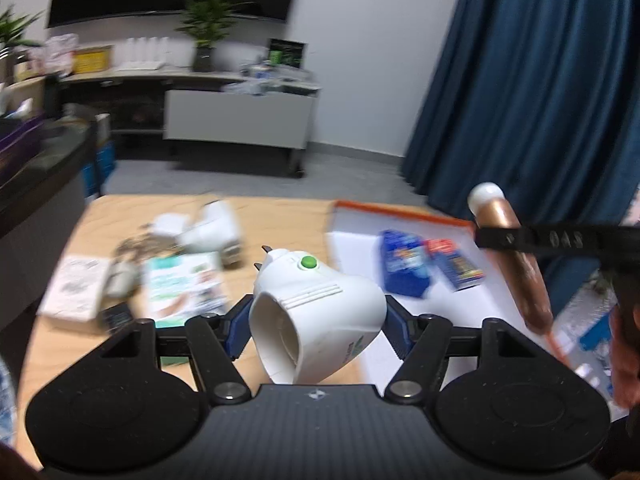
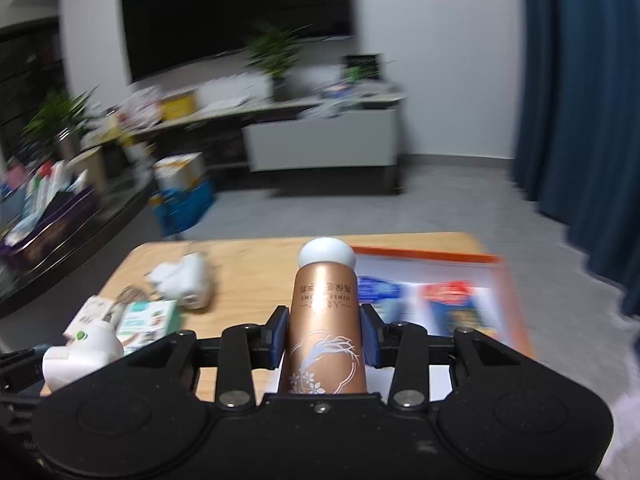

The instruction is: Organize rigid objects

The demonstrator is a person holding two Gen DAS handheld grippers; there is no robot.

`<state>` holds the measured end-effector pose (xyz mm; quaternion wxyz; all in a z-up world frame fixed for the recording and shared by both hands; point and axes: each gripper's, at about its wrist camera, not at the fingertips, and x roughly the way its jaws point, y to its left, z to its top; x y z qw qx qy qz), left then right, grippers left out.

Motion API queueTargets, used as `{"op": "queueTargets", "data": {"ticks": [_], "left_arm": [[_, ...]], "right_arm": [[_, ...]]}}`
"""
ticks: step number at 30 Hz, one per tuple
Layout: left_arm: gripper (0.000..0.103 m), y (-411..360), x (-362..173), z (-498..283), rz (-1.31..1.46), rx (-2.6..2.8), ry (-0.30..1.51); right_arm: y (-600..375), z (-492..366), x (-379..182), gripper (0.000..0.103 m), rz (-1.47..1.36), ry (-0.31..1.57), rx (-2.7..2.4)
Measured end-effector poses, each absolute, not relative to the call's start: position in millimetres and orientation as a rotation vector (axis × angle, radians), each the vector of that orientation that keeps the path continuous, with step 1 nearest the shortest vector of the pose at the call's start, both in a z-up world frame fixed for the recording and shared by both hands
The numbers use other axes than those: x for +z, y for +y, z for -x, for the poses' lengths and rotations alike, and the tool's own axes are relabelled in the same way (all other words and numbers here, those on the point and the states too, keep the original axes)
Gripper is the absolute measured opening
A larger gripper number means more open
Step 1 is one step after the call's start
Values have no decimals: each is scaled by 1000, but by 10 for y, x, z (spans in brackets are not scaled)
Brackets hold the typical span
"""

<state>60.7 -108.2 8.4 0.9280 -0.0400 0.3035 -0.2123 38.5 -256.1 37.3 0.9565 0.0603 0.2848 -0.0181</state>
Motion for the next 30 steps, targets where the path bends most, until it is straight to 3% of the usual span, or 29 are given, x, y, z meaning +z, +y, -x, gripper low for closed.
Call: {"op": "queueTargets", "data": {"ticks": [10, 30], "left_arm": [[67, -1889, 317, -659, 24, -548, 563], [67, -2011, 219, -638, -37, -453, 638]], "right_arm": [[-3131, 151, 458, 47, -165, 543, -171], [-3125, 126, 182, 47, -191, 578, -136]]}}
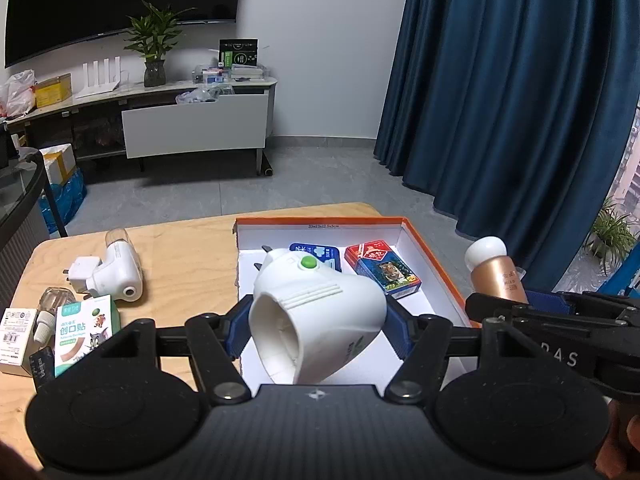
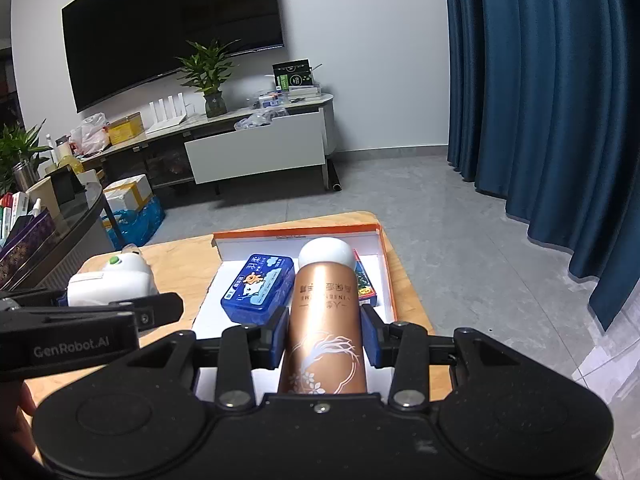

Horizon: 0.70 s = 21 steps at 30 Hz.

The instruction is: Organize rigid objects

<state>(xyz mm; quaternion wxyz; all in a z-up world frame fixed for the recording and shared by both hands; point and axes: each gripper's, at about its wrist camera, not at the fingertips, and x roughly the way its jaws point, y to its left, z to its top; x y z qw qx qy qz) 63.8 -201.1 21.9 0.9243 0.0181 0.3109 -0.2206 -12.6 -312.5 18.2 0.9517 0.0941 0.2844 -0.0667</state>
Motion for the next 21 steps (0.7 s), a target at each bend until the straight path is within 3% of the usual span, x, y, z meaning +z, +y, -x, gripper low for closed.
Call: {"op": "queueTargets", "data": {"ticks": [21], "left_arm": [[67, -2029, 221, -625, -23, -436, 649]], "right_arm": [[-3067, 149, 184, 47, -182, 566, -148]]}}
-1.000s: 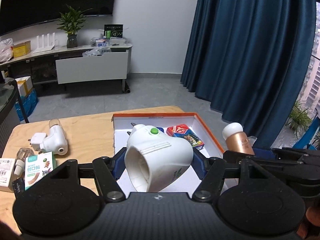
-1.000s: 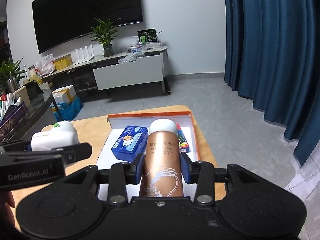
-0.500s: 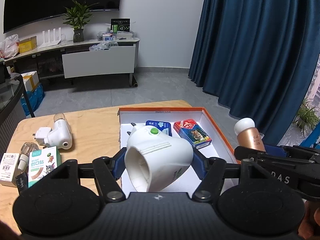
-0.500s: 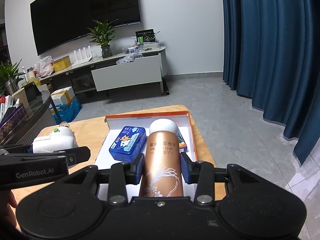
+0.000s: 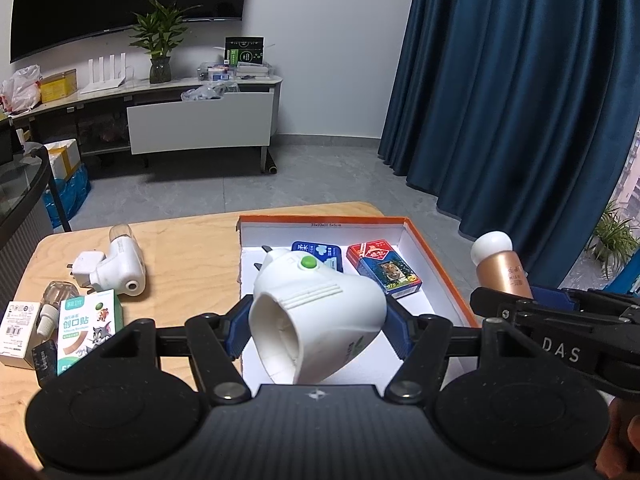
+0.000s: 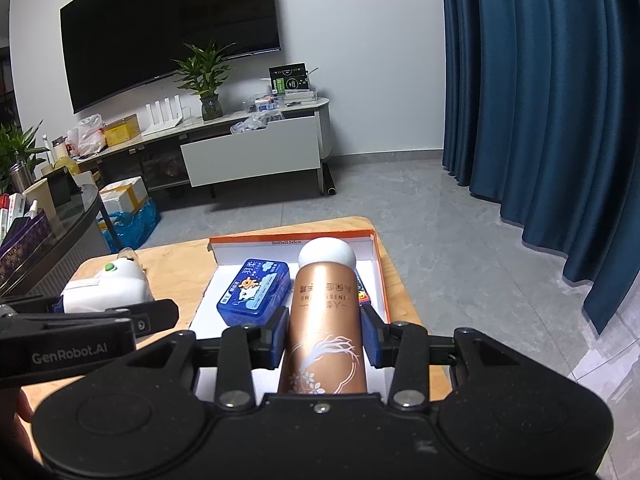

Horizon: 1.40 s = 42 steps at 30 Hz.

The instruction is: Organize rigid objects

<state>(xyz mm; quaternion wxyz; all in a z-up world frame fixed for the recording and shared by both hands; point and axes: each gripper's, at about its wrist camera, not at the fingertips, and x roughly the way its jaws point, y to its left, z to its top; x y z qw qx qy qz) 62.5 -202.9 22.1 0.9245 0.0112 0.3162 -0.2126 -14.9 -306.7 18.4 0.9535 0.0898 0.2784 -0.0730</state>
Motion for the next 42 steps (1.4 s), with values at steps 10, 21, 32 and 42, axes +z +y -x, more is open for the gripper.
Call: {"op": "queueTargets", "data": {"ticks": [10, 21, 32, 42], "left_arm": [[67, -2026, 218, -609, -19, -437, 646], [67, -2026, 221, -600, -16, -433, 646], [67, -2023, 218, -600, -17, -431, 645], [67, -2007, 205, -607, -12, -429, 650]], "right_arm": [[-3099, 175, 218, 47, -185, 559, -149], [-3094, 178, 215, 47, -185, 560, -149], [-3097, 175, 236, 47, -187, 563, -145], [-3116, 157, 255, 48, -187, 568, -145]]}}
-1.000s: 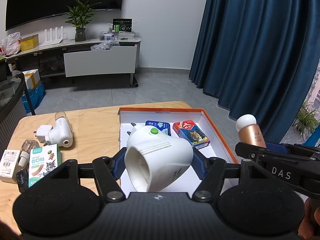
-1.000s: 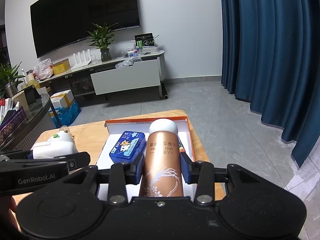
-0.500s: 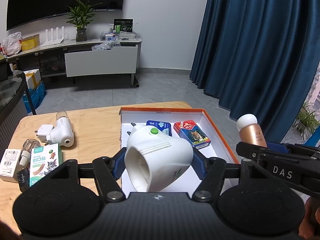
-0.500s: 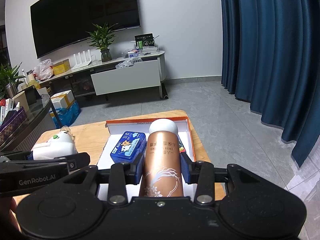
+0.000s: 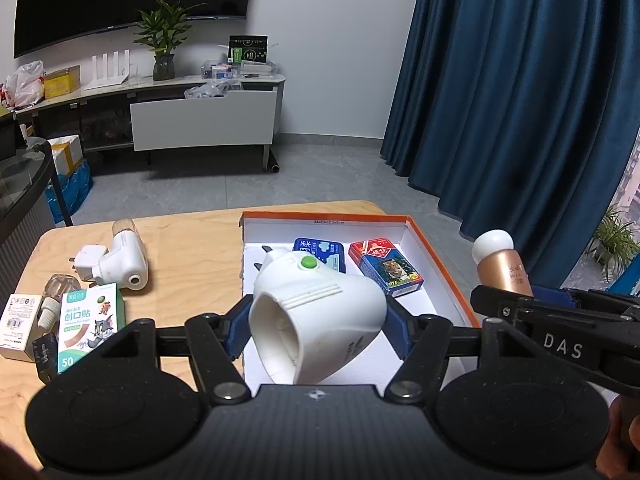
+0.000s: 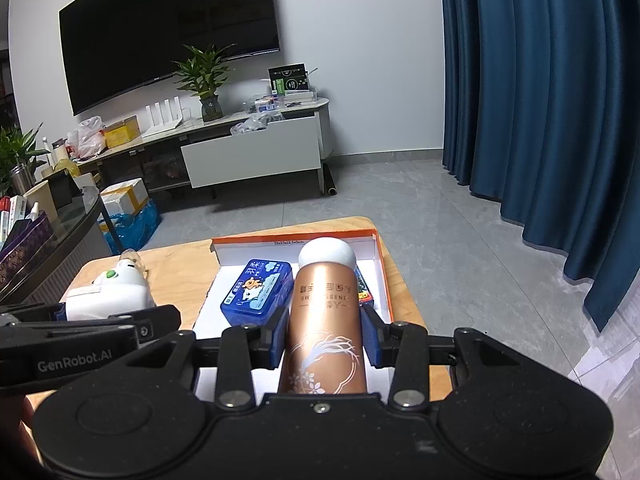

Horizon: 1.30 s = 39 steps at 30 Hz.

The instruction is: Organize rigid objects

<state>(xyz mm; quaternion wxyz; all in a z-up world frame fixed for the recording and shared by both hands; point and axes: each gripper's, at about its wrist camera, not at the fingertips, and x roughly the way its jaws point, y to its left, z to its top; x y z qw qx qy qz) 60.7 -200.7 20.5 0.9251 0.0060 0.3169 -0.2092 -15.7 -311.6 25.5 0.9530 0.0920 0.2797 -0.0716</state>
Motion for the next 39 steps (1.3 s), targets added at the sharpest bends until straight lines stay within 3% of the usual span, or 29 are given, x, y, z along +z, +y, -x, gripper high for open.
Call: {"op": "queueTargets", "data": {"ticks": [39], "left_arm": [[67, -2013, 167, -633, -6, -421, 664]], "right_arm": [[-3094, 110, 204, 48, -187, 583, -148]]}}
